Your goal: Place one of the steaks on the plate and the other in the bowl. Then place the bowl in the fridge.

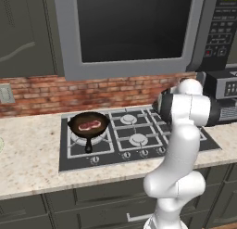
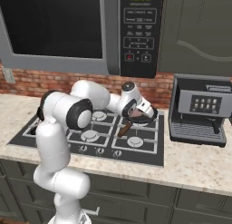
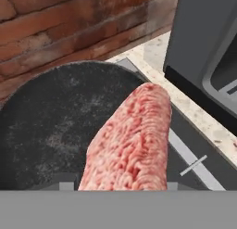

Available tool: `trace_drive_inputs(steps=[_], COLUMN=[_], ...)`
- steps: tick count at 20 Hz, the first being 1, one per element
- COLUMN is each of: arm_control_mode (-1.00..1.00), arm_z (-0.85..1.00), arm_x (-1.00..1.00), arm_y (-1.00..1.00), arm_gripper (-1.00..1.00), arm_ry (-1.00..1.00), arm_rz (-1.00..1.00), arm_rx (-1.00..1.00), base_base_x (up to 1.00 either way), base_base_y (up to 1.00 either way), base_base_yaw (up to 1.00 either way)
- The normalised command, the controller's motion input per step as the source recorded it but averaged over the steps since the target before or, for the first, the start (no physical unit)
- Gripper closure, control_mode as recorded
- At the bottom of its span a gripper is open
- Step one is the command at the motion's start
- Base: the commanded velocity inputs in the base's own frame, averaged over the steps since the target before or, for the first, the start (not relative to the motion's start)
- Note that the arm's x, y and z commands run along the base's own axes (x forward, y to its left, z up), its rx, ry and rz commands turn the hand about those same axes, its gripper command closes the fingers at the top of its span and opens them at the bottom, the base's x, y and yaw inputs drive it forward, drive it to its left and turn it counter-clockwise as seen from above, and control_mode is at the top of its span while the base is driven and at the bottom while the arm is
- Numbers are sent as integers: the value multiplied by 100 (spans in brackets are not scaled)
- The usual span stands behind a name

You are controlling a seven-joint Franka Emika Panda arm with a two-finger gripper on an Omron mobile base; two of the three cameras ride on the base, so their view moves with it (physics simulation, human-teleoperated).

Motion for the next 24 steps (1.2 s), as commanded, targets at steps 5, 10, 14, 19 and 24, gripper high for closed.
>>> trace_drive_inputs(steps=[5, 10, 14, 19, 24], arm_control_mode=[-100, -100, -100, -100, -100], arm_z=[15, 38, 44, 51, 50], arm_x=[-67, -74, -60, -46, -26], arm_y=[1, 15, 20, 17, 4], arm_gripper=[100, 100, 100, 100, 100], arm_ry=[-1, 0, 7, 14, 25], arm_rz=[8, 9, 8, 5, 2], arm_rx=[0, 0, 0, 3, 15], base_base_x=[0, 0, 0, 0, 0], base_base_y=[0, 0, 0, 0, 0], base_base_yaw=[0, 0, 0, 0, 0])
